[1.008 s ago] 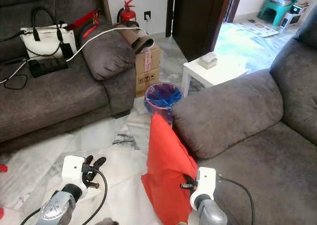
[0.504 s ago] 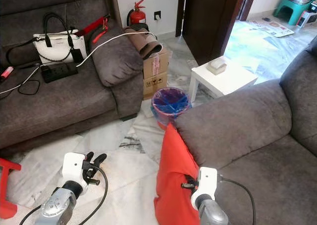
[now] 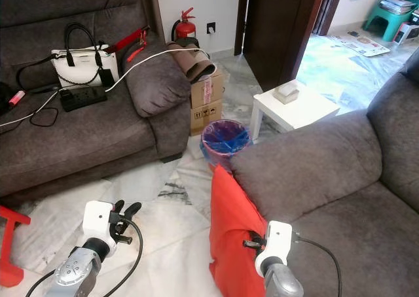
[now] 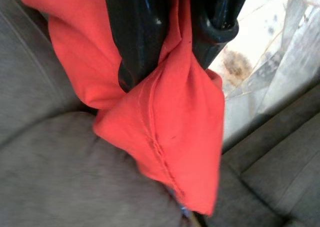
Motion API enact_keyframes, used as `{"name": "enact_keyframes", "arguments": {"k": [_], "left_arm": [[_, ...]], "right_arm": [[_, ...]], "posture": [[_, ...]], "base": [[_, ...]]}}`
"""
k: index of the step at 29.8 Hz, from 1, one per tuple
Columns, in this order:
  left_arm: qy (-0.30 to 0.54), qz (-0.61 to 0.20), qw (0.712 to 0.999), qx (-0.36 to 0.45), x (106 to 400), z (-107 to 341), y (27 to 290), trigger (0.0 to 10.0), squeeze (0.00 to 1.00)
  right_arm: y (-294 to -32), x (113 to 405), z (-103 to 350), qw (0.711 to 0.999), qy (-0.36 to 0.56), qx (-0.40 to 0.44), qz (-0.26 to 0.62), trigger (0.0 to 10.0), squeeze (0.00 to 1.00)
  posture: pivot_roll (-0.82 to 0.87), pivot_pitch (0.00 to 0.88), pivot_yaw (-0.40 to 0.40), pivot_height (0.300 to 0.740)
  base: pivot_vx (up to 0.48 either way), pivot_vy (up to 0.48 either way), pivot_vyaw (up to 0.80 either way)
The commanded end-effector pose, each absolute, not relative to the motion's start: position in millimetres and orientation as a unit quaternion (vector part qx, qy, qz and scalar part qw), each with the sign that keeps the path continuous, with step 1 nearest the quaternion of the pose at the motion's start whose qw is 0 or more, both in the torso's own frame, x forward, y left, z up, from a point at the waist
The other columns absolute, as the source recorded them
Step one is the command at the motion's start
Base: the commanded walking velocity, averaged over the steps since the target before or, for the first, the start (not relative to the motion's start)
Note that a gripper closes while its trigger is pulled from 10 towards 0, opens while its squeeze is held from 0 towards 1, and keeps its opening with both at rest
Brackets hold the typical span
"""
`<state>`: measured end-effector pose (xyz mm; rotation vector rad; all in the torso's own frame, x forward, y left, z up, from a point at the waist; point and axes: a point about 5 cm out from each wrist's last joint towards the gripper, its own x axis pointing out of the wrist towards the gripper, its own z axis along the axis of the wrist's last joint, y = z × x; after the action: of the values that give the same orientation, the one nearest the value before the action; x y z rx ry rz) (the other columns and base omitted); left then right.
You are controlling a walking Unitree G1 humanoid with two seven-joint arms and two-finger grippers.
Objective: Move the pillow to the sofa from floor
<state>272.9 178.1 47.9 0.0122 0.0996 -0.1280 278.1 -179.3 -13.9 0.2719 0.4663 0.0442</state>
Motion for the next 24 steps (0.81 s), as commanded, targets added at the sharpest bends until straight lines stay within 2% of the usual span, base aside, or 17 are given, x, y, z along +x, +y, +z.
{"name": "enact_keyframes", "arguments": {"k": [1, 19, 24], "left_arm": [[0.062, -0.065, 0.996, 0.007, 269.9, 42.7, 178.7, 10.0, 0.00], [0.060, -0.060, 0.996, 0.013, 270.1, 42.7, 180.3, 10.0, 0.00], [0.059, -0.058, 0.996, 0.017, 269.9, 42.3, 180.6, 10.0, 0.00]], "right_arm": [[-183.1, 291.3, 0.9, 0.972, 0.190, 0.137, 0.016, 10.0, 0.00], [-187.9, 290.8, 0.2, 0.972, 0.199, 0.124, 0.014, 10.0, 0.00], [-187.2, 291.0, 0.2, 0.972, 0.200, 0.121, 0.016, 10.0, 0.00]], "posture": [[0.14, 0.104, 0.016, 0.740], [0.14, 0.105, 0.005, 0.740], [0.14, 0.107, 0.004, 0.740]], "base": [[0.000, 0.000, -0.80], [0.000, 0.000, -0.80], [0.000, -0.378, -0.80]]}}
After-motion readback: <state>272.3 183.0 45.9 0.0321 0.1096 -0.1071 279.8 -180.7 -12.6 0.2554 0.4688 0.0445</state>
